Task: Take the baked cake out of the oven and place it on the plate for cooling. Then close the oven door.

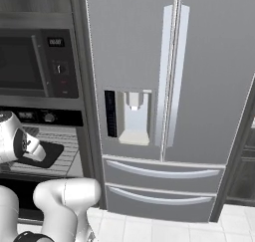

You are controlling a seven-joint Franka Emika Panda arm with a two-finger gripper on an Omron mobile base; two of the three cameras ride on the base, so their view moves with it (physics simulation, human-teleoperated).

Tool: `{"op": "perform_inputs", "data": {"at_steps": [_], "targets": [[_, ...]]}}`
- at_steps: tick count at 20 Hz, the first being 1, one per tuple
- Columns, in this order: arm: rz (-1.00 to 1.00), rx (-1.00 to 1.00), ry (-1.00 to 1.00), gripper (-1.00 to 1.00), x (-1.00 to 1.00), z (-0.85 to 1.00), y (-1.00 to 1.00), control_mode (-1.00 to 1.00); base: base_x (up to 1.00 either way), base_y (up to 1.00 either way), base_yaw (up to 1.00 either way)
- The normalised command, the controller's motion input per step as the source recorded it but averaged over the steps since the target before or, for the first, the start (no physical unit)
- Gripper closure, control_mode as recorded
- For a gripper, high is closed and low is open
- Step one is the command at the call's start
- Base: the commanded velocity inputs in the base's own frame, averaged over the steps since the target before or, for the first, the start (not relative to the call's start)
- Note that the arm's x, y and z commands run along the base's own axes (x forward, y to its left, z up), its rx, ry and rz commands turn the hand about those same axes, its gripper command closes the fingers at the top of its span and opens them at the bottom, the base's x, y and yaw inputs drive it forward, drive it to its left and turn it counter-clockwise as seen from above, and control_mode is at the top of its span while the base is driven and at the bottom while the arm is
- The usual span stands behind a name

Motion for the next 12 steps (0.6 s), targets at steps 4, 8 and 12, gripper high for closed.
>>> {"op": "perform_inputs", "data": {"at_steps": [4,8,12], "targets": [[0.0,0.0,0.0,-1.0,0.0,0.0,0.0,1.0,0.08,0.17,0.04],[0.0,0.0,0.0,-1.0,0.0,0.0,0.0,1.0,0.0,0.01,0.0],[0.0,0.0,0.0,-1.0,0.0,0.0,0.0,1.0,0.0,0.0,0.0]]}}
